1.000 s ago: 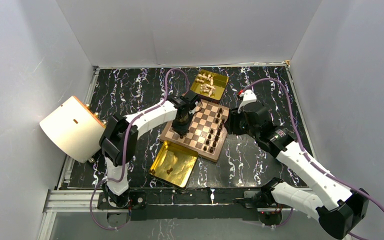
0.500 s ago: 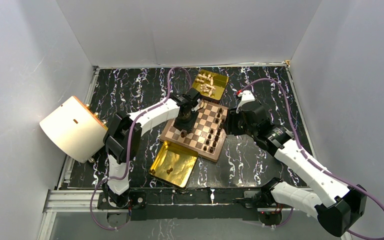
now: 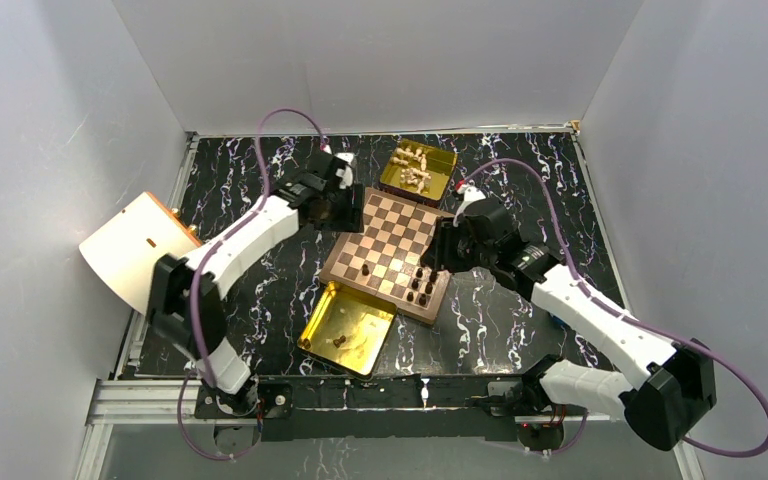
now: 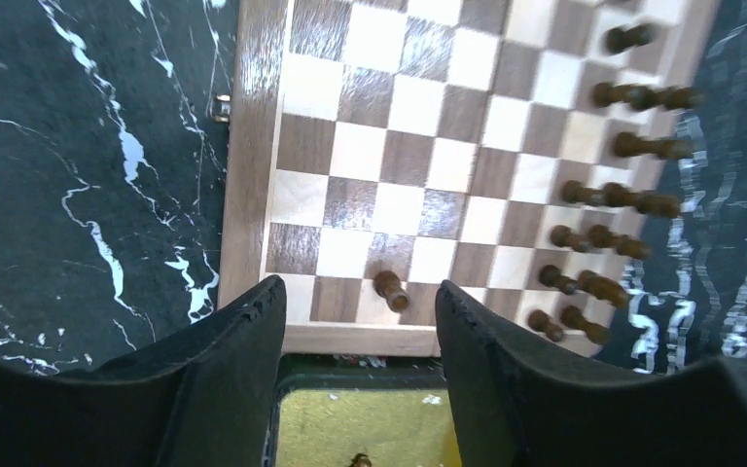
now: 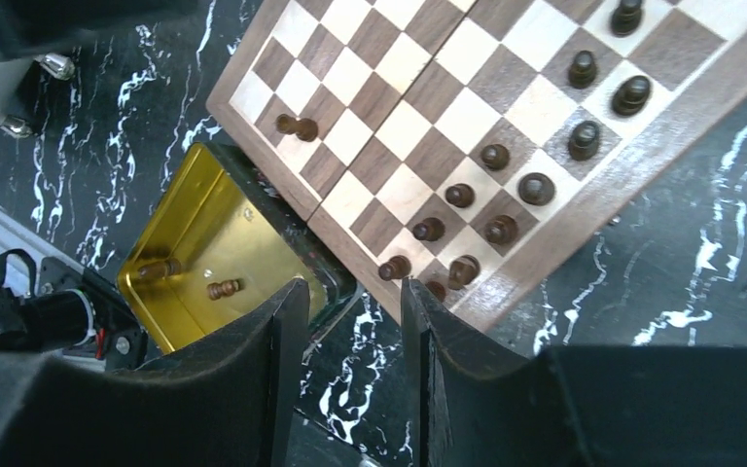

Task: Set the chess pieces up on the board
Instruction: Place the chess piece on the chessboard, then pick up the chess piece from the chessboard.

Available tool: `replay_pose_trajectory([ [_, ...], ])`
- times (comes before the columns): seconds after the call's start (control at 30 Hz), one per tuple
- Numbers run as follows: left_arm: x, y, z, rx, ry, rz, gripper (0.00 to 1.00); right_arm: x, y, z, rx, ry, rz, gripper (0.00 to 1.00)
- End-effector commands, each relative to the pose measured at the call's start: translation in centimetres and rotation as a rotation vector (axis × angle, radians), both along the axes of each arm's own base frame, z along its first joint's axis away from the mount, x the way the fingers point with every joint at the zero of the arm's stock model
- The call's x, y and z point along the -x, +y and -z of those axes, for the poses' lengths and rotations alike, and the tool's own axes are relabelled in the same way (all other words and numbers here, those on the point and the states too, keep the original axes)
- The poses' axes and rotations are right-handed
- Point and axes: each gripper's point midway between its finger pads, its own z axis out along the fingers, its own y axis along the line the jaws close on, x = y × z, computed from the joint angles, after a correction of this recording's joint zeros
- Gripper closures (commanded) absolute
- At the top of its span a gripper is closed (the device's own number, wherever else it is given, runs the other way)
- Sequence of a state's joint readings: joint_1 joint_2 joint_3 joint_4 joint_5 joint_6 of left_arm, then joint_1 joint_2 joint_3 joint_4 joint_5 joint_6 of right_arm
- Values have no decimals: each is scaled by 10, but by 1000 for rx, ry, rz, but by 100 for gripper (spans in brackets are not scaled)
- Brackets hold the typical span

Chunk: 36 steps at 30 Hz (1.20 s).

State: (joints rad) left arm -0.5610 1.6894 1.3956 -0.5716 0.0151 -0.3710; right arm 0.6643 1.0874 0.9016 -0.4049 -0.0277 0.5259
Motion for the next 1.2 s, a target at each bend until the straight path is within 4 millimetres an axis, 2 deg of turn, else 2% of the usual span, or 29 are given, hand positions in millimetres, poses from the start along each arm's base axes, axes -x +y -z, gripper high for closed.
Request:
replay_pose_trajectory([
  [0.0, 3, 0, -76, 128, -219, 17, 42, -8, 28, -23, -93, -42, -35, 52],
  [0.07, 11, 10, -92, 138, -275, 11, 39, -9, 37, -19, -80, -34, -49, 52],
  [0.2, 28, 47, -112, 96, -389, -67, 29, -6, 60, -3, -20, -20, -100, 53],
  [0.23, 34, 55, -115, 91, -412, -82, 14, -9, 63, 1, 13, -29, -92, 53],
  [0.27, 40, 62, -117, 88, -429, -93, 11, -8, 69, 5, 40, -35, -99, 53],
  [0.37, 62, 80, -119, 103, -477, -107, 10, -12, 82, 15, 110, -52, -104, 53],
  [0.53, 87, 98, -102, 115, -554, -81, 9, -17, 107, 29, 178, -88, -131, 51],
  [0.73, 106, 107, -87, 97, -617, 7, 7, -25, 132, 51, 249, -79, -182, 49],
  [0.83, 108, 121, -81, 41, -628, -23, 7, -28, 141, 57, 266, -82, -192, 50],
  [0.97, 107, 136, -93, 10, -688, -76, 8, -31, 150, 65, 278, -74, -210, 50],
  [1.17, 109, 134, -90, 16, -689, -58, 8, -36, 154, 84, 361, -57, -215, 52],
])
